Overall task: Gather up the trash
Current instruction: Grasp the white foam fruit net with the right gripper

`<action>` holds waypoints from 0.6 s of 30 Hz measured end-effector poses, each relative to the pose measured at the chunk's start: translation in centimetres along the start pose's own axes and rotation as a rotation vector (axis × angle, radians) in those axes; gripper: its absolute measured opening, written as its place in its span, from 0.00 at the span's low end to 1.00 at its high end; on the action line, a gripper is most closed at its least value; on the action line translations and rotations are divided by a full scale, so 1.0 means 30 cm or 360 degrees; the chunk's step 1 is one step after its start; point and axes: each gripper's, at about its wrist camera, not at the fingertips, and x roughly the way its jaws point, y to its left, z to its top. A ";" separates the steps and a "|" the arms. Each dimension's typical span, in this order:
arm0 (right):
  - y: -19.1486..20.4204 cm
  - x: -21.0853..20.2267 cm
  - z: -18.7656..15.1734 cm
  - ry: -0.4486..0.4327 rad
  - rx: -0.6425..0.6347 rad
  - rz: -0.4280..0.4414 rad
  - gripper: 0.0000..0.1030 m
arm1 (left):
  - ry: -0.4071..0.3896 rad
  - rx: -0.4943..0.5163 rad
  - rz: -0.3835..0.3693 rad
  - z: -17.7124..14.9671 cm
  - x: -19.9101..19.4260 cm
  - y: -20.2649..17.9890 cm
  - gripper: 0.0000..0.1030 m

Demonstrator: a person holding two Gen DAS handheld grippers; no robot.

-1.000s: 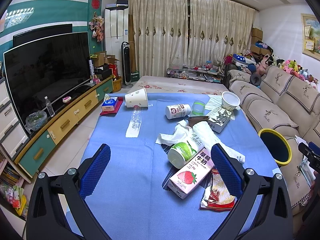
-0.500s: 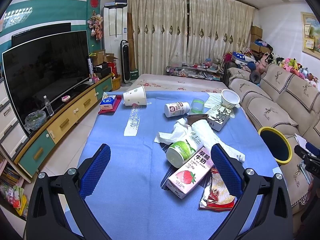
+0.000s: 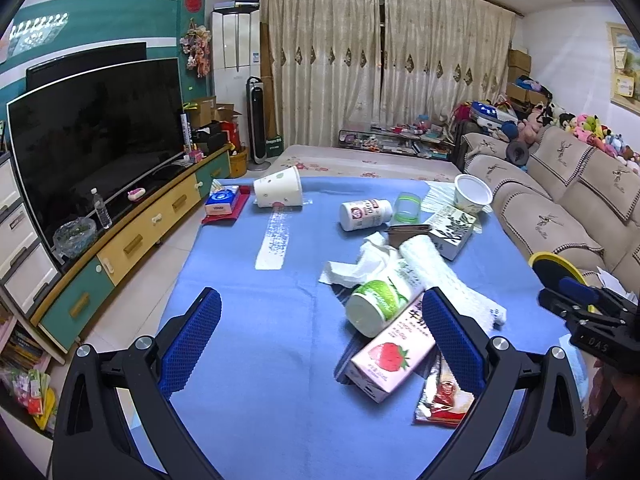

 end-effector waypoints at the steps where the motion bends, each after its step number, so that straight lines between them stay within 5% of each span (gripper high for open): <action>1: 0.031 0.019 0.007 0.0013 -0.0028 0.0048 0.54 | 0.0000 -0.0004 0.0002 -0.001 0.007 0.005 0.96; 9: 0.262 0.136 0.032 0.0129 -0.0257 0.0237 0.52 | 0.0037 -0.0033 0.0020 -0.021 0.064 0.047 0.96; 18: 0.308 0.278 0.039 0.0250 -0.0310 0.0136 0.52 | 0.0071 -0.0063 0.0016 -0.034 0.105 0.072 0.96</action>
